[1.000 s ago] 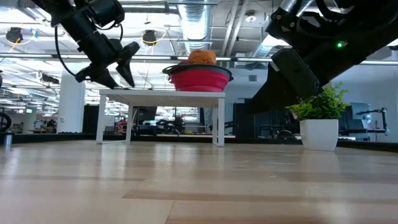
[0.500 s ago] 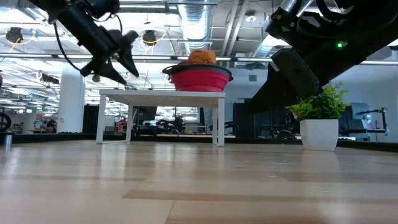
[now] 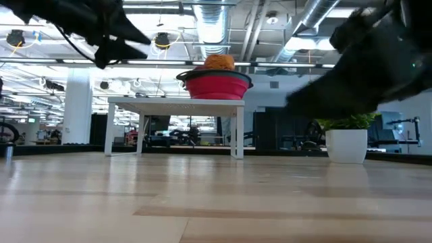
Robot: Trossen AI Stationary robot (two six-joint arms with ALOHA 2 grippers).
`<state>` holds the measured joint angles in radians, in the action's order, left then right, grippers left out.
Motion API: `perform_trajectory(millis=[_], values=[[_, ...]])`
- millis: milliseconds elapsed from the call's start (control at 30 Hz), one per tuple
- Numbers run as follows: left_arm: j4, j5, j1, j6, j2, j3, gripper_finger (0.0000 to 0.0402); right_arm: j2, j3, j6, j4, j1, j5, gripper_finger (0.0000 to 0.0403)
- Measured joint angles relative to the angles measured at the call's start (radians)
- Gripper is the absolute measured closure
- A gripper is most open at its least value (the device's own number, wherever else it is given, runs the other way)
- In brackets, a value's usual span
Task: Pick & Place Fruit
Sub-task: Return to Home Position
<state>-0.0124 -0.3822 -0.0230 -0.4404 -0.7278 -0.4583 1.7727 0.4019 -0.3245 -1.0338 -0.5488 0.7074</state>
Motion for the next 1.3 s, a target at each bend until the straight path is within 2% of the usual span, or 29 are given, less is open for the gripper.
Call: perform_trajectory(millis=[100,200,267,467,533,733,833,1100,1300], values=[[0.201,-0.016,-0.090,0.036,-0.010,0.077,0.0212,-0.038,-0.091,0.106,-0.233,0.051,-0.242,0.0130],[0.347,-0.036,-0.143,0.061,-0.019,0.133,0.0217,-0.118,-0.180,0.136,-0.348,0.132,-0.431,0.0130],[0.396,-0.043,-0.157,0.069,-0.020,0.156,0.0219,-0.196,-0.240,0.147,-0.360,0.189,-0.483,0.0130],[0.407,-0.046,-0.160,0.065,-0.021,0.176,0.0222,-0.475,-0.387,0.138,-0.296,0.331,-0.526,0.0130],[0.405,-0.046,-0.160,0.063,-0.021,0.182,0.0222,-0.568,-0.392,0.140,-0.215,0.354,-0.563,0.0130],[0.413,-0.075,-0.160,0.039,-0.021,0.203,0.0222,-0.857,-0.386,0.141,0.207,0.388,-0.609,0.0130],[0.423,-0.081,-0.160,0.018,-0.021,0.214,0.0226,-0.984,-0.383,0.148,0.316,0.388,-0.636,0.0130],[0.427,-0.084,-0.160,0.013,-0.021,0.218,0.0225,-1.376,-0.385,0.193,0.767,0.398,-0.641,0.0130],[0.431,-0.085,-0.160,0.013,-0.021,0.218,0.0224,-1.683,-0.384,0.203,1.036,0.423,-0.643,0.0130]])
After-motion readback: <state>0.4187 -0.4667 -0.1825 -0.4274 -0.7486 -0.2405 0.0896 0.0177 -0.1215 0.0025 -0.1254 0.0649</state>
